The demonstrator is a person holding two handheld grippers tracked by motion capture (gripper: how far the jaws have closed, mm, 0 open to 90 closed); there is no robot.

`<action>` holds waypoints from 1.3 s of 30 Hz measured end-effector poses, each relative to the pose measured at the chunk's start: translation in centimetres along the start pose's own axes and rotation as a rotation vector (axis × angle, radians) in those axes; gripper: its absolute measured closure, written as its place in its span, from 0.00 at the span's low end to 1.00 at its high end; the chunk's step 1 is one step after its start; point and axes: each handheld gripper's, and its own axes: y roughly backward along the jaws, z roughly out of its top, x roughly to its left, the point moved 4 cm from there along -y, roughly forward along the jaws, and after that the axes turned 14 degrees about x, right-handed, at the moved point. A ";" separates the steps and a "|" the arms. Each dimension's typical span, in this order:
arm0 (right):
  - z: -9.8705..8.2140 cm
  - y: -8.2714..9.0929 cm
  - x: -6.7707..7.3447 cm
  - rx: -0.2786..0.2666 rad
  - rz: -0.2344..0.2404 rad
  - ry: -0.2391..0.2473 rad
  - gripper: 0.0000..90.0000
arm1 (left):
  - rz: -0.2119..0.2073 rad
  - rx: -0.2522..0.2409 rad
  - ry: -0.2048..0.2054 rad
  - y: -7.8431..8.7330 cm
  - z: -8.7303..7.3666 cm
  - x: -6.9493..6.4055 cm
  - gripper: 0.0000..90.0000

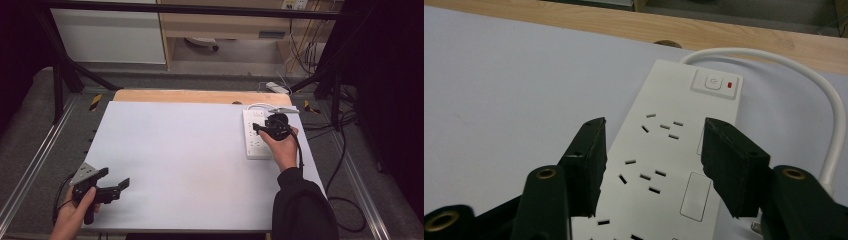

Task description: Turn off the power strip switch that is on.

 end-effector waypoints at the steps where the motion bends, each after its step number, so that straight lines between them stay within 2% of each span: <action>1: 0.0 0.1 0.0 -0.002 -0.001 -0.001 0.46 | 0.000 0.000 0.000 0.0 0.0 0.0 0.08; 17: 0.0 0.8 0.3 -0.007 0.001 -0.014 0.10 | 0.000 0.002 0.000 0.0 0.0 0.0 0.08; 35: -0.4 4.2 0.6 -0.065 0.037 0.020 0.04 | 0.002 0.005 -0.001 0.0 -0.1 -0.1 0.08; 39: -0.7 4.8 0.7 -0.065 0.017 0.024 0.03 | 0.001 0.006 -0.002 0.0 -0.1 -0.1 0.08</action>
